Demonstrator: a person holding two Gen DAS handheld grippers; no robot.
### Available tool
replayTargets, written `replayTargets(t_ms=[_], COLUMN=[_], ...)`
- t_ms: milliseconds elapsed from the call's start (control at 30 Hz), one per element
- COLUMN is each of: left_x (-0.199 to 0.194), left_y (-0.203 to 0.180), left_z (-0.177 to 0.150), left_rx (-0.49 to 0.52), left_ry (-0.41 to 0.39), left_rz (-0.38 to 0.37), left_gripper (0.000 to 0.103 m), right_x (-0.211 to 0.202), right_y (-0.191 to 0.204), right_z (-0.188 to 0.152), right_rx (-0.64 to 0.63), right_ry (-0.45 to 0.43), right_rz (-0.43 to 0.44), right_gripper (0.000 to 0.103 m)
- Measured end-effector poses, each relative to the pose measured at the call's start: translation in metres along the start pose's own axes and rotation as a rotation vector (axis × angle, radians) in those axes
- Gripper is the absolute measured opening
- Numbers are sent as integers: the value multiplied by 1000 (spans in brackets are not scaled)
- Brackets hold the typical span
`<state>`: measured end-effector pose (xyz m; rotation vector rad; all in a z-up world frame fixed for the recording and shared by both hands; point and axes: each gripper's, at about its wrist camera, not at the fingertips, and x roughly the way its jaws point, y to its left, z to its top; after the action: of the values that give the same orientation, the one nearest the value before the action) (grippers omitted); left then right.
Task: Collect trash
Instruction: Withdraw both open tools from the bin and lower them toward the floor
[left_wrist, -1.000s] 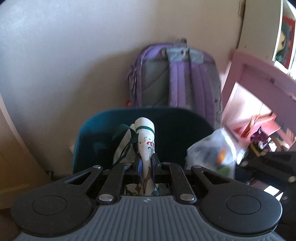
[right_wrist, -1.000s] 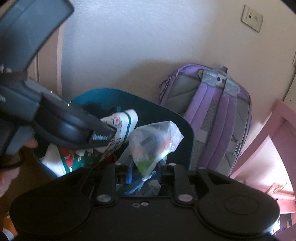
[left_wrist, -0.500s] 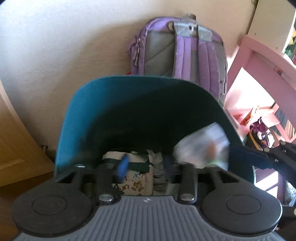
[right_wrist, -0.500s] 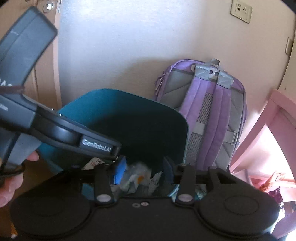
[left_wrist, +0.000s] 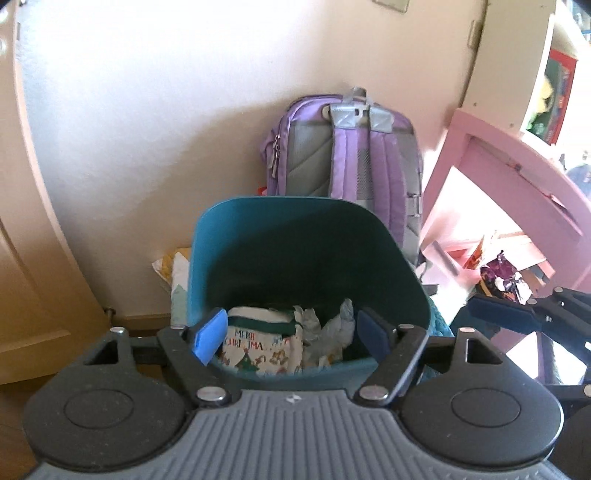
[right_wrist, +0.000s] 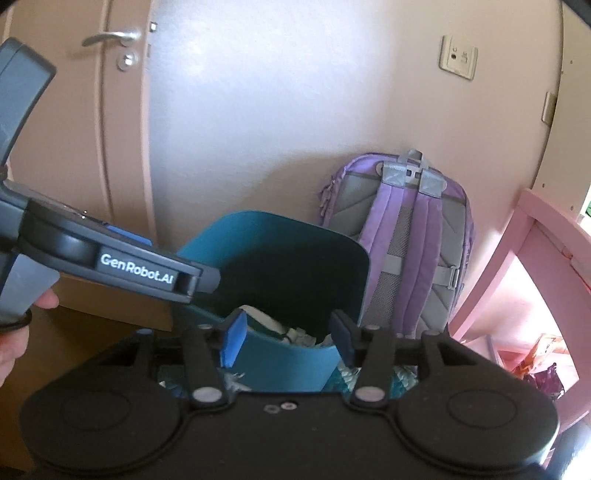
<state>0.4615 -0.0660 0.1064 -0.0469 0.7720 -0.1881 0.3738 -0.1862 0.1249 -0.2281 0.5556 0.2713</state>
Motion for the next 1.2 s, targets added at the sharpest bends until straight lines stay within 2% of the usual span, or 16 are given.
replayTargets(t_ms=[300,433,600,933,1000,1200], left_x=[-74,-103,-127,-134,-128,-93], left_y=[-1,0,19,78,90,136], left_z=[-41,-65,-100,-186,-204,-259], left_rx=[22,47,19,7,8,-9], left_ry=[-26,-32,-31,-2,23,109], left_rz=[-20,-35,-64,-18,-16,15], left_gripper=[81,81,81,87,103,103], right_x=[-63,-75,-81,-48,-35,18], right_y=[36,53,73,112,121,137], right_z=[-20,-36,-59,-122,-139,-196], right_rx=[-35,-63,-68,-46,-47,-16], right_ry=[-35,-33,-12,81,105,206], right_rz=[34,62,108,212,219,225], right_gripper=[56,57,57,57,57,57])
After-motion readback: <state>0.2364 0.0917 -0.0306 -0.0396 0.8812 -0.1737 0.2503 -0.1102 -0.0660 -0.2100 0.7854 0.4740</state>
